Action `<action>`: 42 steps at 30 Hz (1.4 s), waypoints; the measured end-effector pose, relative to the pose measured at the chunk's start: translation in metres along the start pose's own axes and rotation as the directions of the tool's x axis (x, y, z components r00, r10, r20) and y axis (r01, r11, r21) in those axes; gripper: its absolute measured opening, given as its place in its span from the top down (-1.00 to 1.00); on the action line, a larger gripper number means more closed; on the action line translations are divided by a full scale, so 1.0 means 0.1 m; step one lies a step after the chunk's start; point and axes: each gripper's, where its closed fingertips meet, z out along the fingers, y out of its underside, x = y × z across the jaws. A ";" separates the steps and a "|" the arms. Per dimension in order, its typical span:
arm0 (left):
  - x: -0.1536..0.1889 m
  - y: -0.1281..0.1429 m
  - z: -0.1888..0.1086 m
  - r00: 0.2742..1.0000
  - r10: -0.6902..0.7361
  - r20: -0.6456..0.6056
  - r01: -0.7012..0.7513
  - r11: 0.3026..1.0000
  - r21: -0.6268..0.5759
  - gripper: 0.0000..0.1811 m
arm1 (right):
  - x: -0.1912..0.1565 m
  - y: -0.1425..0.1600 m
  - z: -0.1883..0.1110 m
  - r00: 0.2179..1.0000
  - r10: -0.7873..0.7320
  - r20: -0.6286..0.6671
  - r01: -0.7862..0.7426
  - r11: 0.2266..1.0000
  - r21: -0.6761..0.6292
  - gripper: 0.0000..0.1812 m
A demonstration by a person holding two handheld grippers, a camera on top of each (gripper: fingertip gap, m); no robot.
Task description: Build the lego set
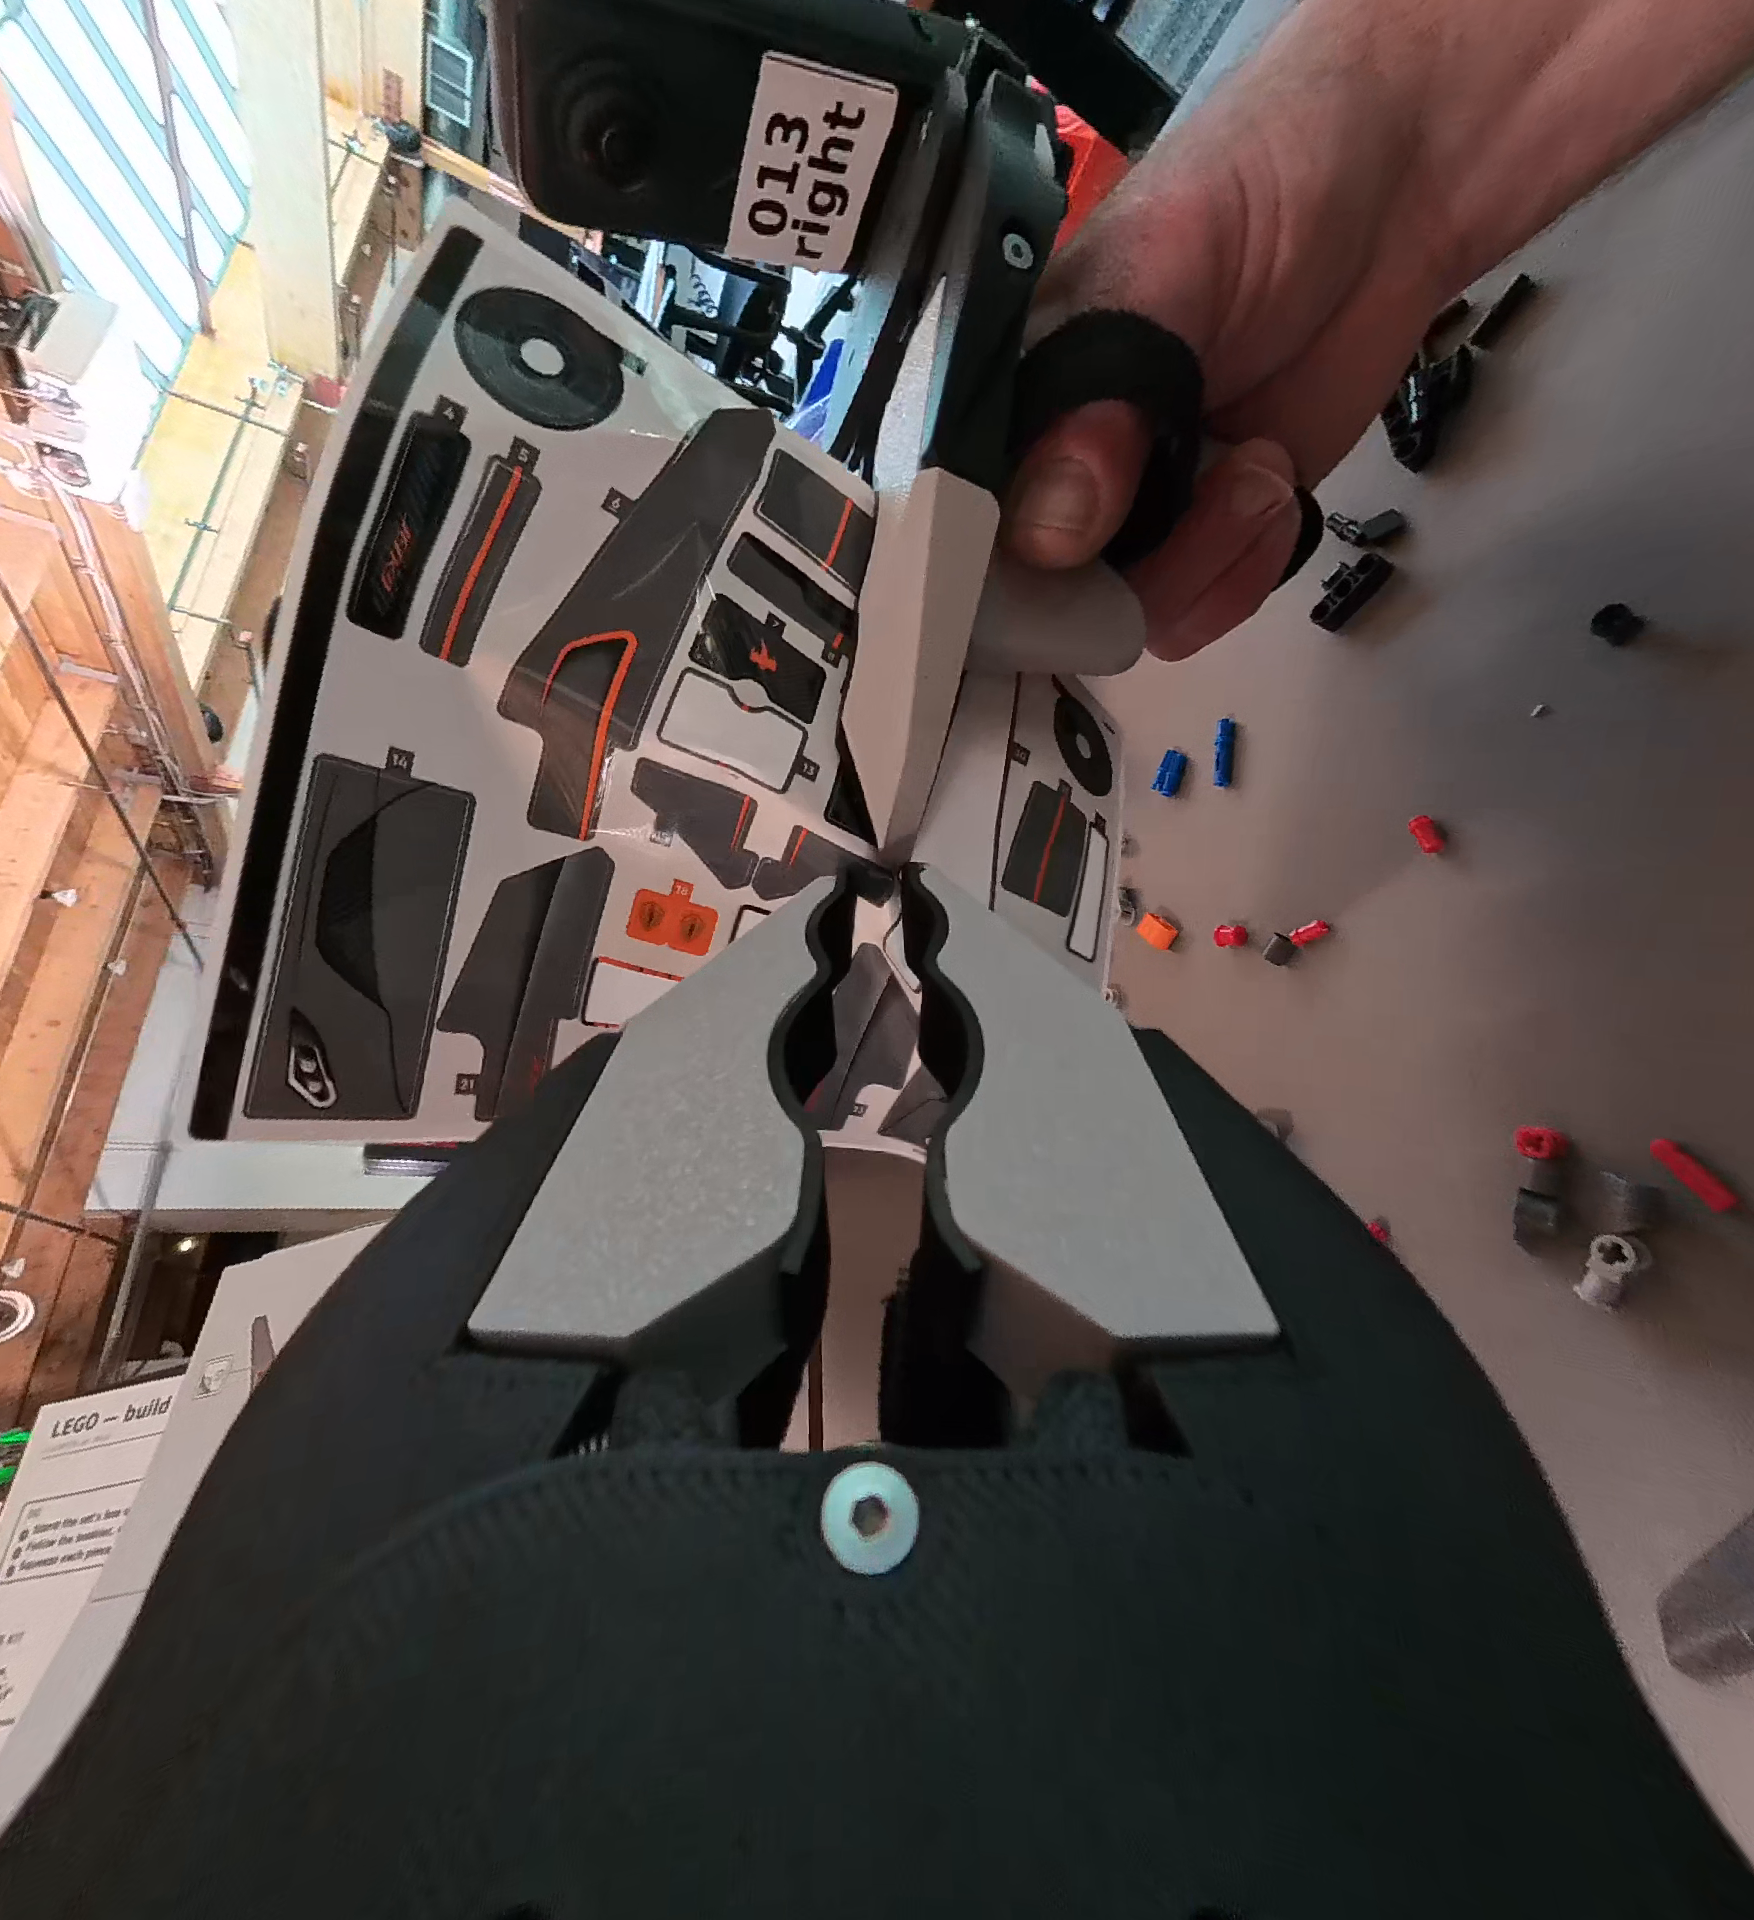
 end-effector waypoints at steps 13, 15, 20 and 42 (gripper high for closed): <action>0.11 -0.01 -0.08 0.995 0.042 -0.088 -0.043 0.999 -0.013 0.95 | -0.09 0.08 0.03 0.998 -0.030 0.048 0.033 0.998 -0.051 1.00; 0.12 -0.01 -0.09 0.994 0.044 -0.098 -0.045 0.999 -0.011 0.95 | -0.11 0.09 0.03 0.998 -0.034 0.055 0.037 0.998 -0.055 1.00; 0.15 -0.02 -0.11 0.992 0.050 -0.119 -0.052 0.999 -0.012 0.96 | -0.14 0.11 0.03 0.997 -0.039 0.074 0.043 0.997 -0.066 1.00; 0.20 -0.04 -0.15 0.987 0.052 -0.154 -0.052 0.999 0.000 1.00 | -0.17 0.13 0.04 0.994 -0.043 0.097 0.050 0.996 -0.069 1.00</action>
